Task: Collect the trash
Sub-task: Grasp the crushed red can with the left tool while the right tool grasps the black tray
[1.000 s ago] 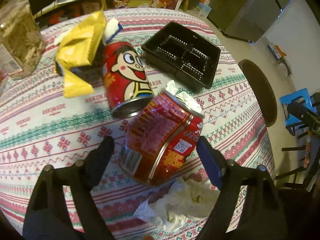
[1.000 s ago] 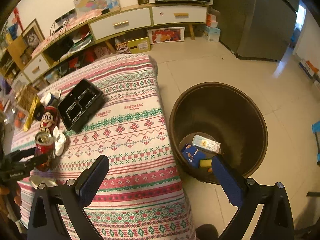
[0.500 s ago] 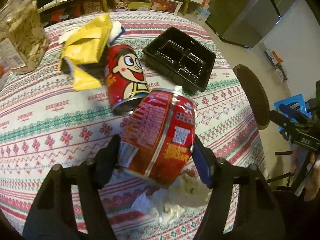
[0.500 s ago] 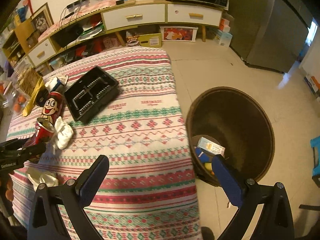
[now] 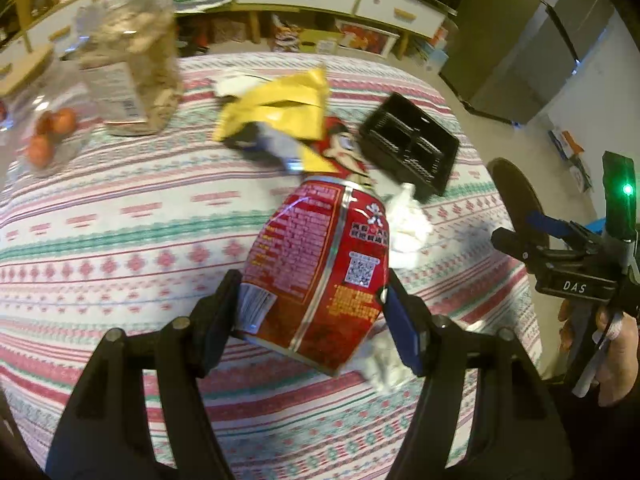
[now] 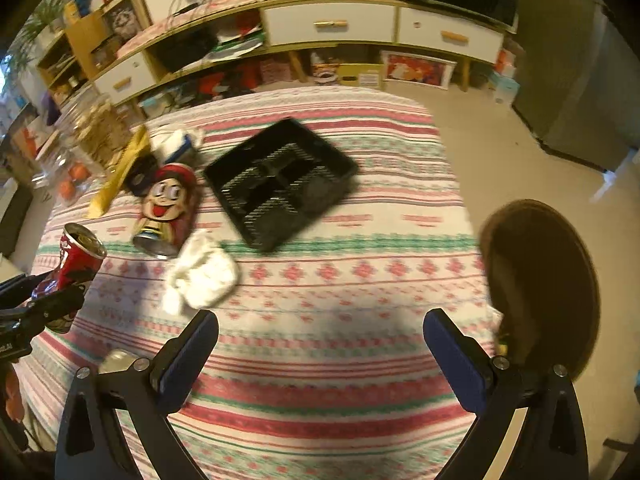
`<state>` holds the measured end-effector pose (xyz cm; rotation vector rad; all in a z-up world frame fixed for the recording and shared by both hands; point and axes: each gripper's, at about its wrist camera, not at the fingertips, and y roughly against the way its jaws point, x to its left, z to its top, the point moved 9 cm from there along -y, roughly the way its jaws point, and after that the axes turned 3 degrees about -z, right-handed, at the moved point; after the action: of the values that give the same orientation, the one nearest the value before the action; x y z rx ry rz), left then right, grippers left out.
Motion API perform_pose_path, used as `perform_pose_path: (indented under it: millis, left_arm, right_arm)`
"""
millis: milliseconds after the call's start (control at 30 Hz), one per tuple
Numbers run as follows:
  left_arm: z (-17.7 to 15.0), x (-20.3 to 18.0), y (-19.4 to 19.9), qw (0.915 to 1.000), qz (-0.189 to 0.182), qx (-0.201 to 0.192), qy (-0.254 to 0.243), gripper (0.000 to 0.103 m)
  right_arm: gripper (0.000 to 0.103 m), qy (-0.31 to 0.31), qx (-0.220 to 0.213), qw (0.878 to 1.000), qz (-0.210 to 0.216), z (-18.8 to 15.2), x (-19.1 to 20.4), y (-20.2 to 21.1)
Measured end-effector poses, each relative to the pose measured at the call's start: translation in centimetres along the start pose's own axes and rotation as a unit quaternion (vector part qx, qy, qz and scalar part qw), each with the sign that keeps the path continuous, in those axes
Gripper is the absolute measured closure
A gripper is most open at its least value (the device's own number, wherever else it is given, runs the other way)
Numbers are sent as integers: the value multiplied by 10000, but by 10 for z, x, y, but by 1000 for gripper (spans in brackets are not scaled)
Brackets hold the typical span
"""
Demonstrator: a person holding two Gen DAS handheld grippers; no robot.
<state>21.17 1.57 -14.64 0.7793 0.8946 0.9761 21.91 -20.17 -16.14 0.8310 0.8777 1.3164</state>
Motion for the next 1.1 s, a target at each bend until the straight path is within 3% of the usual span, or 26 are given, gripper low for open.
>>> perform_pose_path:
  millis: [267, 533, 733, 933, 1100]
  left_arm:
    - [-7, 36, 15, 9991, 272, -114, 318, 34]
    - [-12, 49, 20, 9983, 321, -125, 479, 34]
    - [-16, 54, 21, 9981, 330, -93, 505, 34]
    - [-16, 55, 22, 9981, 307, -100, 528, 34]
    - [-15, 55, 23, 9979, 278, -122, 573, 34]
  right_arm:
    - [1, 393, 63, 9989, 246, 8, 54, -25]
    - [29, 501, 289, 9977, 341, 8, 79, -53]
    - [30, 515, 338, 9972, 421, 10, 85, -56]
    - [30, 430, 48, 9977, 517, 28, 80, -37]
    - [30, 404, -275, 9986, 181, 49, 61, -35]
